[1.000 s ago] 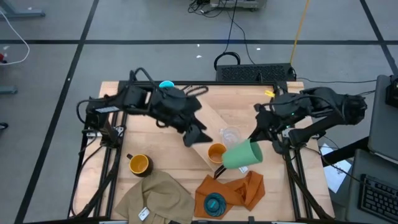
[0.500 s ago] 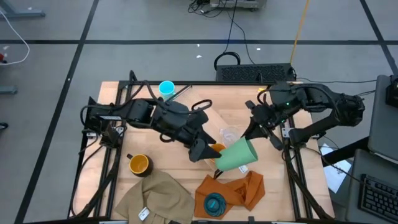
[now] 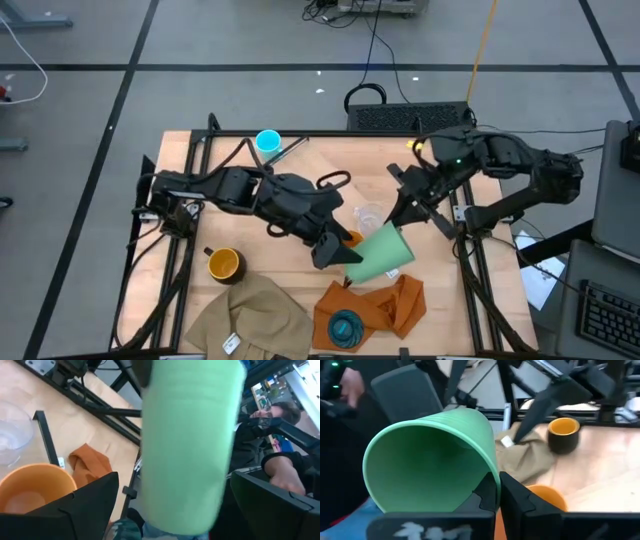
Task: Stack small to large cups/mugs on shelf
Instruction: Put the green cup on the shelf
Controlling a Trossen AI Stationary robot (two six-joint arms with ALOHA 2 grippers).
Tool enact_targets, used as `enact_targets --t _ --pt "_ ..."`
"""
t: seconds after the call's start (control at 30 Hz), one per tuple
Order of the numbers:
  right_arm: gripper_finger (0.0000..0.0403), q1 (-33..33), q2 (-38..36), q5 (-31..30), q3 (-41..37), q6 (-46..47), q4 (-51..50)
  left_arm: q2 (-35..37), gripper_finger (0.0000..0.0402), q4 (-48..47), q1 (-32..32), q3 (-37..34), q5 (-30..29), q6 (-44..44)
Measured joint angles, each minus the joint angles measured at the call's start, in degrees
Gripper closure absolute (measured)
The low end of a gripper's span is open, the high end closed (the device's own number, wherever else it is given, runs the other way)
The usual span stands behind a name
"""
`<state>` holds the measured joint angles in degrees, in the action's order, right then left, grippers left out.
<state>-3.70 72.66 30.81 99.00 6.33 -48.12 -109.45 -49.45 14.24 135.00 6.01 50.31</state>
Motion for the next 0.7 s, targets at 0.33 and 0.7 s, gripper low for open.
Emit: enact_targets --t 0.33,0.7 --pt "0.0403 0.03 3.76 4.04 0.00 -0.55 3.60 -0.10 0.0016 0.17 0.44 -0.02 3.62 2.91" --pt "0.0403 3.38 5.05 8.63 0.00 0.49 7.42 -0.10 0.0016 0.15 1.29 -0.02 5.61 4.93"
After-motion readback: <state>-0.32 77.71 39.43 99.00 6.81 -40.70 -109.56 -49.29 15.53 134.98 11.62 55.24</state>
